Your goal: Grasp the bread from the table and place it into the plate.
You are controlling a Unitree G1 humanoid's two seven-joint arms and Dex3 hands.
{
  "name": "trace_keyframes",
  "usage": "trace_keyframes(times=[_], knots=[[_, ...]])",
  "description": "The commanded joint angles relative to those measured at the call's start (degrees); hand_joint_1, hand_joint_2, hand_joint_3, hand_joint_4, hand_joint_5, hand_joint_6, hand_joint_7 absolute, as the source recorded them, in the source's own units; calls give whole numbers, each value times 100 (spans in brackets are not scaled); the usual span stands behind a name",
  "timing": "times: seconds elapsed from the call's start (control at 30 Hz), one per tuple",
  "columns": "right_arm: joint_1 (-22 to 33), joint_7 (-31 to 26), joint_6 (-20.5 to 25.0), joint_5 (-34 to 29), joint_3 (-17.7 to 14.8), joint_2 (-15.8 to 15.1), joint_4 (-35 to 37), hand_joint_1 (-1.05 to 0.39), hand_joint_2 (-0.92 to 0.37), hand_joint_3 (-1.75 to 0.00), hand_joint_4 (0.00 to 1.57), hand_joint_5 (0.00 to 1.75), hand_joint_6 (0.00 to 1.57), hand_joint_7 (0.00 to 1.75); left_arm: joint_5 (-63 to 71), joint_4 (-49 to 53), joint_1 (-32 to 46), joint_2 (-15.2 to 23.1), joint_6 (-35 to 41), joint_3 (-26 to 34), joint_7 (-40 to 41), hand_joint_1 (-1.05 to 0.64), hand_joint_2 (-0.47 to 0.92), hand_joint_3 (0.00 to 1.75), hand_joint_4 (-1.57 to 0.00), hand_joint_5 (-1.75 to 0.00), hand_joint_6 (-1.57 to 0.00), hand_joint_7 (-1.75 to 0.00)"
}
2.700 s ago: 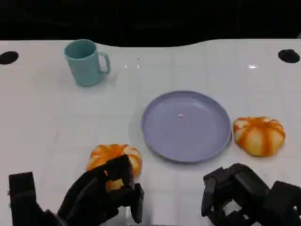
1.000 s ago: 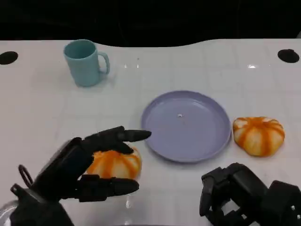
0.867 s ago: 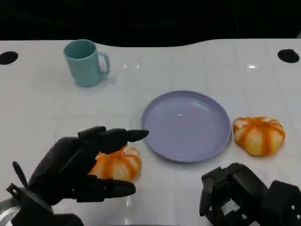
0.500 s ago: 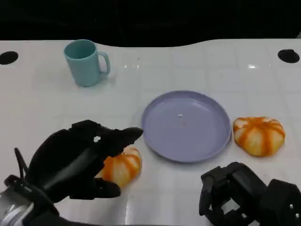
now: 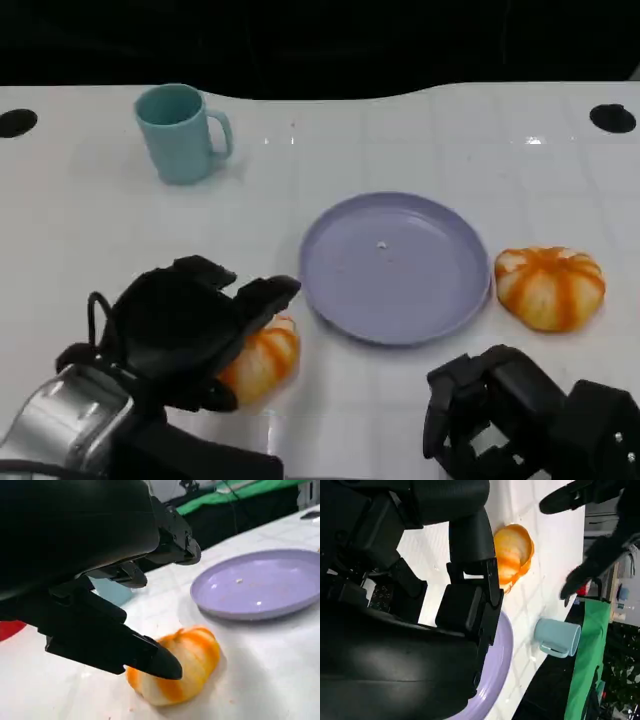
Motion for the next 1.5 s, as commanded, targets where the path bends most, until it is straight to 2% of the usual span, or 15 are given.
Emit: trace_keyframes(times=[0.03,0.43,0.63,0.67,0.7,0.73,0.77,0.87,0.93,0.97,1.0,1.03,1.1,1.33,1.5], knots=[[77,-39,-12,-9,12,-51,-85,-105,-12,-139,156,132,157,108,184,507,-329,60,262,-272,-19,-57,77,1,-39,-16,-24,0],[100,-30,30,31,24,-41,-117,-105,-12,-139,155,132,157,108,51,1798,-933,-42,611,-908,127,-55,78,0,-41,-12,-26,-1],[91,-44,-6,16,28,-47,-94,-105,-12,-138,155,131,157,109,-152,2677,-1209,-109,572,-1135,532,-41,83,2,-51,-16,-37,-4],[95,-47,23,18,29,-47,-110,-105,-12,-138,155,131,157,109,-180,2815,-1256,-113,555,-1175,622,-39,84,2,-56,-24,-42,-4],[95,-41,17,29,27,-46,-107,-105,-12,-138,155,131,157,109,-218,2966,-1295,-111,486,-1207,798,-37,88,2,-53,-72,-54,-4],[94,-33,3,40,25,-44,-99,-105,-12,-138,155,131,157,109,-256,3084,-1327,-103,421,-1236,958,-35,90,4,-51,-105,-63,-5],[91,-34,-17,36,25,-47,-91,-105,-12,-138,155,131,157,109,-307,3210,-1357,-100,343,-1256,1127,-33,91,5,-51,-123,-70,-6],[91,-36,-33,31,24,-53,-95,-105,-12,-138,155,131,157,109,-501,3622,-1432,-112,63,-1280,1754,-30,92,27,-73,-143,-107,-19],[95,-49,-20,11,24,-62,-110,-105,-12,-138,155,131,157,109,-532,3864,-1461,-117,-131,-1314,2341,-31,92,33,-78,-161,-118,-29],[96,-49,-15,11,22,-65,-114,-105,-12,-138,155,131,157,109,-560,3973,-1461,-128,-239,-1317,2652,-31,92,36,-78,-168,-110,-54],[99,-38,-7,38,16,-57,-112,-105,-11,-138,156,131,157,109,-578,4075,-1462,-138,-337,-1321,2946,-30,89,50,-80,-172,-90,-107],[99,-30,-11,53,13,-53,-104,-105,-11,-139,156,131,157,109,-579,4161,-1469,-141,-417,-1334,3198,-29,86,60,-81,-173,-77,-135],[101,-18,-20,73,10,-49,-94,-105,-11,-139,156,131,157,108,-575,4303,-1502,-137,-534,-1370,3553,-29,83,71,-81,-174,-65,-160],[118,-28,2,39,16,-77,-133,-105,-11,-139,155,130,157,109,-560,4292,-1534,-58,-548,-1437,3986,-28,75,86,-78,-175,-57,-174],[118,-35,-3,27,21,-77,-122,-105,-11,-139,155,131,157,109,-472,3828,-1429,74,-362,-1374,4019,-27,71,82,-78,-175,-62,-162]])
